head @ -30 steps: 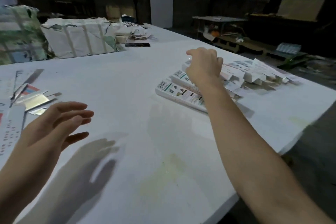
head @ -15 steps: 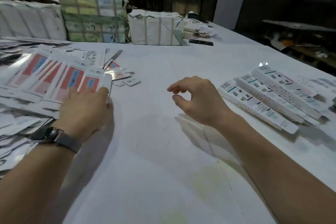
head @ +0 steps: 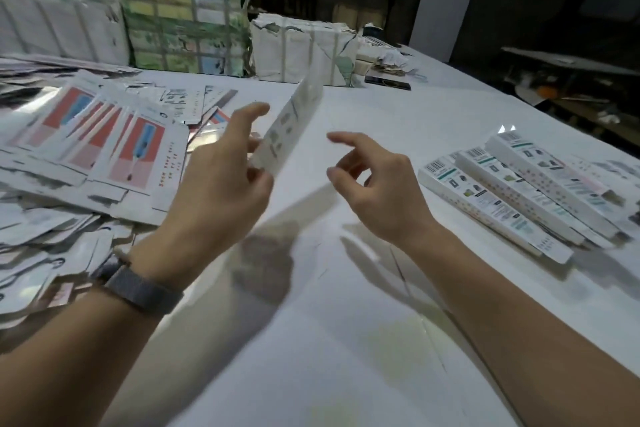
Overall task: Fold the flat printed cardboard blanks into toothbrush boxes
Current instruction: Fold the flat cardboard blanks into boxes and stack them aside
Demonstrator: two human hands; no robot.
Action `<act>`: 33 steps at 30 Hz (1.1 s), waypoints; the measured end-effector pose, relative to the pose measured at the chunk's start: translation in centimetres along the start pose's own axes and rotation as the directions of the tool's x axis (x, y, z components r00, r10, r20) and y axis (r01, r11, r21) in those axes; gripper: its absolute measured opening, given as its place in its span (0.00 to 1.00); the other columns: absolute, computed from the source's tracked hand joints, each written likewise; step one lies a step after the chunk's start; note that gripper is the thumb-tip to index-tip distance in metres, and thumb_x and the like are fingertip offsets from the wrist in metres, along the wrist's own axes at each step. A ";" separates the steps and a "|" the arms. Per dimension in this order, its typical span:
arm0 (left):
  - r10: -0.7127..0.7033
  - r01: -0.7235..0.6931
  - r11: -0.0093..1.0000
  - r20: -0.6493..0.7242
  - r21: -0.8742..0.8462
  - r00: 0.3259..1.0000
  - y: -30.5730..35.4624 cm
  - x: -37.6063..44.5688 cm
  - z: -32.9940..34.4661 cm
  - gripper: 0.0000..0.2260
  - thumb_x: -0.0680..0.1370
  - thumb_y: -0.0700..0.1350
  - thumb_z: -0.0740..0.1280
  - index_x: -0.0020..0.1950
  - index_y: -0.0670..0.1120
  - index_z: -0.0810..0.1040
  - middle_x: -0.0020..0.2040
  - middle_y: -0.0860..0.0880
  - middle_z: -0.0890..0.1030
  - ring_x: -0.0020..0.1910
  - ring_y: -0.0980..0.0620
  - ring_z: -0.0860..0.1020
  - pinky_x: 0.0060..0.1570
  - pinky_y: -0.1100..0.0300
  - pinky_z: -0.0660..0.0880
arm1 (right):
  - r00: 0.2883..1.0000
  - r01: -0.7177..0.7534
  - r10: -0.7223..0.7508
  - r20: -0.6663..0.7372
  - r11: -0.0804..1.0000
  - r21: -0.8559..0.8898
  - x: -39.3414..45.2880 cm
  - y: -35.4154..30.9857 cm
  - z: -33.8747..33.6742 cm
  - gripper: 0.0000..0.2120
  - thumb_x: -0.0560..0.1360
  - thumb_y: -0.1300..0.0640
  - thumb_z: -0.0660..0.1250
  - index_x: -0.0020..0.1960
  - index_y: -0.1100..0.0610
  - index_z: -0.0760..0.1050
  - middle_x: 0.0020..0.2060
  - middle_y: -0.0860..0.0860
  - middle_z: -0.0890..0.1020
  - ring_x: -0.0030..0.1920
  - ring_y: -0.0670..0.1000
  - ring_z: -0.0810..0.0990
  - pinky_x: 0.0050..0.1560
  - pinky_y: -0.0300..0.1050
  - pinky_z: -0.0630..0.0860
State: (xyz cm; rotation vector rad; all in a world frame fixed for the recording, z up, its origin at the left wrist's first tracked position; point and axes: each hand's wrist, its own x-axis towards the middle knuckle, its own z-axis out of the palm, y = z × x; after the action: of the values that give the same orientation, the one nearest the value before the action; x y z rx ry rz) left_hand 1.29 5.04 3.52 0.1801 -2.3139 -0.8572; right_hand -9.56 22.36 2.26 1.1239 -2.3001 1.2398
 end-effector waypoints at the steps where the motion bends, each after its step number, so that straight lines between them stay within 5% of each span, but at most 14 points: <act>1: -0.069 0.074 0.985 0.037 -0.157 0.997 0.4 -0.1 0.2 0.31 0.77 0.37 0.67 0.75 0.57 0.63 0.54 0.55 0.81 0.41 0.56 0.81 0.31 0.68 0.77 | 1.000 -0.010 0.011 -0.029 0.999 0.034 0.1 0.0 0.0 0.20 0.76 0.56 0.70 0.67 0.50 0.74 0.37 0.43 0.81 0.38 0.44 0.79 0.41 0.35 0.71; 4: -0.189 0.314 0.770 0.271 -0.556 0.944 1.1 -0.6 0.7 0.28 0.75 0.31 0.66 0.71 0.54 0.70 0.51 0.53 0.84 0.48 0.55 0.84 0.43 0.54 0.83 | 0.998 -0.022 0.028 -0.058 0.995 0.102 0.3 -0.3 -0.3 0.25 0.78 0.52 0.68 0.73 0.46 0.65 0.38 0.48 0.82 0.38 0.47 0.80 0.39 0.36 0.75; 6: -0.138 0.371 0.693 0.391 -0.619 0.910 1.4 -1.0 1.1 0.27 0.75 0.27 0.62 0.65 0.55 0.74 0.52 0.50 0.84 0.52 0.49 0.84 0.50 0.45 0.82 | 0.999 -0.017 0.021 -0.028 0.992 0.121 0.2 -0.6 -0.4 0.26 0.80 0.53 0.66 0.76 0.46 0.62 0.41 0.50 0.83 0.39 0.49 0.81 0.41 0.43 0.80; 8: -0.094 0.408 0.633 0.458 -0.658 0.884 1.5 -1.2 1.4 0.29 0.75 0.27 0.59 0.63 0.60 0.73 0.52 0.49 0.85 0.53 0.47 0.84 0.48 0.46 0.82 | 0.999 -0.017 0.012 0.032 0.987 0.163 -0.1 -0.9 -0.5 0.27 0.79 0.54 0.63 0.76 0.48 0.62 0.47 0.50 0.84 0.41 0.48 0.82 0.41 0.48 0.82; 12: -0.023 0.485 0.467 0.538 -0.739 0.842 1.3 -1.2 1.5 0.23 0.80 0.38 0.58 0.63 0.66 0.73 0.56 0.52 0.84 0.52 0.48 0.84 0.44 0.52 0.83 | 0.990 -0.006 -0.027 0.136 0.971 0.240 -0.5 -1.4 -0.6 0.30 0.76 0.55 0.63 0.76 0.46 0.60 0.53 0.45 0.83 0.43 0.51 0.86 0.39 0.48 0.84; 17: 0.074 0.580 0.202 0.602 -0.789 0.795 1.7 -1.9 1.2 0.18 0.83 0.60 0.50 0.68 0.63 0.74 0.61 0.47 0.83 0.56 0.44 0.83 0.45 0.48 0.82 | 0.986 -0.041 0.006 0.169 0.978 0.205 -0.2 -1.1 -0.8 0.29 0.75 0.53 0.64 0.74 0.41 0.63 0.36 0.43 0.83 0.34 0.52 0.84 0.31 0.45 0.82; 19: 0.045 0.620 0.204 0.639 -0.758 0.768 2.3 -1.6 1.1 0.22 0.82 0.63 0.49 0.67 0.61 0.77 0.57 0.45 0.84 0.52 0.43 0.85 0.43 0.51 0.82 | 0.983 -0.052 0.014 0.182 0.978 0.203 -0.2 -1.0 -0.8 0.26 0.75 0.52 0.65 0.72 0.42 0.66 0.29 0.47 0.80 0.32 0.51 0.83 0.30 0.44 0.82; 21: -0.008 0.550 0.341 0.583 -0.762 0.812 2.5 -1.0 1.6 0.22 0.84 0.56 0.51 0.72 0.49 0.73 0.63 0.38 0.80 0.48 0.45 0.85 0.41 0.57 0.83 | 0.990 -0.015 -0.008 0.140 0.986 0.164 -0.2 -0.9 -0.8 0.24 0.75 0.51 0.67 0.71 0.47 0.71 0.23 0.46 0.72 0.26 0.46 0.75 0.30 0.35 0.75; 24: -0.044 0.468 0.389 0.491 -0.794 0.870 1.7 -0.7 1.6 0.19 0.85 0.40 0.50 0.75 0.35 0.64 0.72 0.33 0.69 0.66 0.36 0.74 0.54 0.50 0.75 | 0.994 -0.001 -0.008 0.112 0.996 0.085 0.0 -0.9 -0.7 0.27 0.74 0.45 0.67 0.73 0.45 0.69 0.22 0.49 0.68 0.25 0.46 0.66 0.30 0.38 0.67; 26: -0.118 0.543 0.406 0.547 -0.735 0.829 2.0 0.0 1.8 0.19 0.85 0.48 0.52 0.73 0.42 0.70 0.62 0.36 0.80 0.60 0.34 0.79 0.49 0.41 0.79 | 0.986 -0.028 0.011 0.164 0.994 0.104 0.0 -0.7 -0.8 0.29 0.75 0.47 0.70 0.74 0.47 0.68 0.23 0.48 0.68 0.25 0.45 0.67 0.29 0.33 0.67; 28: -0.123 0.610 0.377 0.615 -0.697 0.779 2.0 -1.3 1.0 0.21 0.83 0.59 0.51 0.65 0.50 0.77 0.47 0.42 0.86 0.45 0.41 0.85 0.36 0.48 0.82 | 0.974 -0.047 0.023 0.225 0.994 0.099 0.0 -0.5 -0.9 0.29 0.75 0.52 0.72 0.74 0.48 0.68 0.23 0.46 0.67 0.25 0.44 0.68 0.29 0.29 0.67; 33: -0.217 0.625 0.444 0.600 -0.642 0.770 2.3 -1.9 1.3 0.25 0.82 0.64 0.51 0.44 0.59 0.86 0.40 0.42 0.86 0.36 0.43 0.86 0.29 0.55 0.80 | 0.980 -0.008 0.006 0.199 1.000 0.007 0.0 -0.5 -0.7 0.26 0.74 0.53 0.73 0.70 0.49 0.73 0.23 0.44 0.73 0.26 0.45 0.71 0.33 0.38 0.70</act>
State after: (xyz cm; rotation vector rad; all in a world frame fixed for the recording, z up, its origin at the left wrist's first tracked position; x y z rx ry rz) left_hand 2.19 8.14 3.19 0.1854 -1.9512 -2.4028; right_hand -9.29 22.75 2.96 1.2973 -2.4465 1.1880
